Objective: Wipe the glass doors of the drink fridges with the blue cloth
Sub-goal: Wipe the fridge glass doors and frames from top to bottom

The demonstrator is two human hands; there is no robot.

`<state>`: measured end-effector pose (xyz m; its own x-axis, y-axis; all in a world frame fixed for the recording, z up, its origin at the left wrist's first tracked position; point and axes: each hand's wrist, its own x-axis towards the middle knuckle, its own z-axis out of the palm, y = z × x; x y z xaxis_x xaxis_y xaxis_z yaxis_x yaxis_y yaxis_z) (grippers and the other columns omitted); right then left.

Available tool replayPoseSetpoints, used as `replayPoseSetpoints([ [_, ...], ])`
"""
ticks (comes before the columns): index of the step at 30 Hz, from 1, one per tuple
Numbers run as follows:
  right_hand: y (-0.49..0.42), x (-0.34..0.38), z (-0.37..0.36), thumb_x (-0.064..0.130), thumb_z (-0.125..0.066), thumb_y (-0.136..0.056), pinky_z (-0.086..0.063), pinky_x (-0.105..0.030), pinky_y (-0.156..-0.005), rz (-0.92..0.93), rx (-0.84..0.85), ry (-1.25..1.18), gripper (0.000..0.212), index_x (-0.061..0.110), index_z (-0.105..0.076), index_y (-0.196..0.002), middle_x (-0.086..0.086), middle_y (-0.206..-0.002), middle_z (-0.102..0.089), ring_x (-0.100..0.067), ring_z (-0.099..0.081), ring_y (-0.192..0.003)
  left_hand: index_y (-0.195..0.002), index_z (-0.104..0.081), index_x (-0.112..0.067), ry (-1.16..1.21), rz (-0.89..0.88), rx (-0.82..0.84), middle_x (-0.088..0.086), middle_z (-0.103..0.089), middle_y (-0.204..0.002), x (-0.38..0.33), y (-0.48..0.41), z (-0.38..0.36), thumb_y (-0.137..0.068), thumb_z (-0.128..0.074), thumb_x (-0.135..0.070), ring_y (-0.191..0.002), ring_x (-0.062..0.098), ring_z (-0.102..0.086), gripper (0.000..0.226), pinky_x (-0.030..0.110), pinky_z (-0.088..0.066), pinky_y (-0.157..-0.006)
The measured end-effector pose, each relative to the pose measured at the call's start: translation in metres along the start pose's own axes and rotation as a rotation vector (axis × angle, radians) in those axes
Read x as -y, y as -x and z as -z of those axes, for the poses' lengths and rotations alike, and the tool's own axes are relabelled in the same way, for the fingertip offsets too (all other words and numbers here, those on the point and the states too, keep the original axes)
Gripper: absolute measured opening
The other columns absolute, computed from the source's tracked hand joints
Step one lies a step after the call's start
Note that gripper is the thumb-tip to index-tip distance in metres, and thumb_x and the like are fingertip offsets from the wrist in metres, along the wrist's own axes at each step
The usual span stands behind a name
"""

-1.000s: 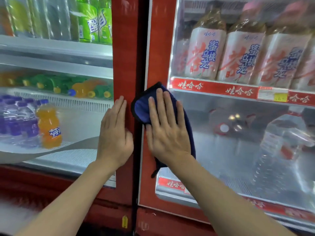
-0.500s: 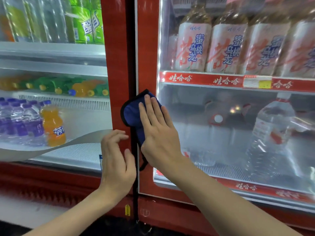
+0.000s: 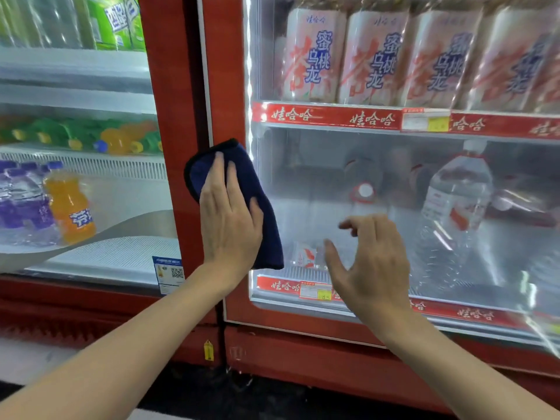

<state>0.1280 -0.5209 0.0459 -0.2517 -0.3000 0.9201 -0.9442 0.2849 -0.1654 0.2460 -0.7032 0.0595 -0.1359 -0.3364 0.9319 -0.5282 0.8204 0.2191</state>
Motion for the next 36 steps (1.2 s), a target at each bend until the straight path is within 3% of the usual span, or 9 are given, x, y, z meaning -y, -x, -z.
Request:
replayPoseSetpoints([
  [6,0.02,-0.039,-0.007,0.032,-0.084,-0.083,-0.043,-0.042,-0.082,-0.05,-0.009,0.142,0.045,0.003,-0.064,-0.11,-0.016,-0.105,-0.058,-0.033,-0.055,-0.096,-0.157,-0.017,0.01,0.176,0.006,-0.085,0.027,-0.017,-0.167,-0.009,-0.011,-0.02,-0.107,-0.033,-0.023,-0.156,0.037,-0.014,0.062,0.043,-0.006,-0.13],
  [9,0.025,-0.045,-0.008,0.029,-0.086,-0.082,-0.051,-0.046,-0.084,-0.093,-0.022,0.057,0.047,0.001,-0.064,-0.112,-0.016,-0.109,-0.058,-0.029,-0.051,-0.102,-0.159,-0.02,0.005,0.041,-0.131,-0.15,0.026,-0.022,-0.166,0.0,-0.045,-0.027,-0.108,-0.024,-0.028,-0.157,0.037,-0.016,0.061,0.047,-0.005,-0.13],
  [14,0.027,-0.049,-0.012,0.027,-0.087,-0.08,-0.05,-0.045,-0.086,-0.094,0.002,0.04,0.048,0.007,-0.061,-0.115,-0.014,-0.11,-0.054,-0.024,-0.047,-0.103,-0.164,-0.016,-0.008,-0.056,-0.661,-0.078,0.013,-0.01,-0.172,0.018,-0.038,-0.04,-0.107,-0.032,-0.028,-0.16,0.027,-0.009,0.062,0.05,-0.005,-0.129],
  [18,0.026,-0.049,-0.006,0.021,-0.087,-0.08,-0.052,-0.042,-0.086,-0.097,0.043,0.02,0.043,0.009,-0.064,-0.113,-0.011,-0.112,-0.052,-0.021,-0.046,-0.103,-0.164,-0.021,-0.011,-0.092,-1.122,0.123,0.007,-0.013,-0.172,0.029,-0.002,-0.045,-0.106,-0.039,-0.026,-0.159,0.023,-0.015,0.062,0.046,-0.012,-0.129],
  [21,0.036,-0.062,0.013,0.011,-0.087,-0.079,-0.049,-0.036,-0.094,-0.117,0.038,0.004,0.042,0.008,-0.065,-0.114,-0.009,-0.116,-0.049,-0.023,-0.049,-0.108,-0.16,-0.03,-0.014,-0.127,-1.326,0.228,0.01,-0.02,-0.17,0.033,-0.006,-0.038,-0.102,-0.047,-0.026,-0.155,0.025,-0.023,0.062,0.041,-0.019,-0.125],
  [25,0.046,-0.095,0.038,0.028,-0.09,-0.075,-0.047,-0.05,-0.103,-0.23,-0.06,0.157,0.071,0.002,-0.057,-0.132,-0.013,-0.132,-0.042,-0.03,-0.044,-0.122,-0.142,-0.049,-0.02,-0.063,-1.19,0.179,0.015,-0.016,-0.171,0.003,-0.042,-0.035,-0.102,-0.048,-0.025,-0.158,0.032,-0.017,0.04,0.046,-0.01,-0.129],
  [29,0.045,-0.101,0.036,0.042,-0.082,-0.079,-0.046,-0.057,-0.109,-0.182,-0.033,0.266,0.088,-0.004,-0.047,-0.145,-0.027,-0.144,-0.044,-0.037,-0.038,-0.134,-0.162,-0.028,-0.011,-0.037,-0.979,0.052,0.014,-0.013,-0.172,-0.022,-0.034,-0.044,-0.105,-0.043,-0.03,-0.159,0.031,-0.015,0.062,0.052,-0.008,-0.128],
  [33,0.046,-0.101,0.036,0.039,-0.086,-0.076,-0.042,-0.051,-0.111,-0.148,-0.033,0.329,0.087,-0.007,-0.053,-0.142,-0.031,-0.139,-0.052,-0.036,-0.038,-0.132,-0.161,-0.028,-0.011,-0.097,-1.228,0.217,0.008,-0.018,-0.17,-0.021,0.02,-0.055,-0.1,-0.044,-0.025,-0.159,0.023,-0.011,0.065,0.043,-0.001,-0.13],
  [36,0.048,-0.111,0.046,0.042,-0.084,-0.076,-0.044,-0.049,-0.109,-0.123,0.017,0.321,0.086,0.0,-0.052,-0.143,-0.024,-0.143,-0.047,-0.035,-0.041,-0.132,-0.161,-0.026,-0.011,-0.121,-1.381,0.322,0.005,-0.018,-0.169,-0.022,0.027,-0.053,-0.103,-0.036,-0.025,-0.156,0.017,-0.016,0.061,0.038,-0.001,-0.13],
])
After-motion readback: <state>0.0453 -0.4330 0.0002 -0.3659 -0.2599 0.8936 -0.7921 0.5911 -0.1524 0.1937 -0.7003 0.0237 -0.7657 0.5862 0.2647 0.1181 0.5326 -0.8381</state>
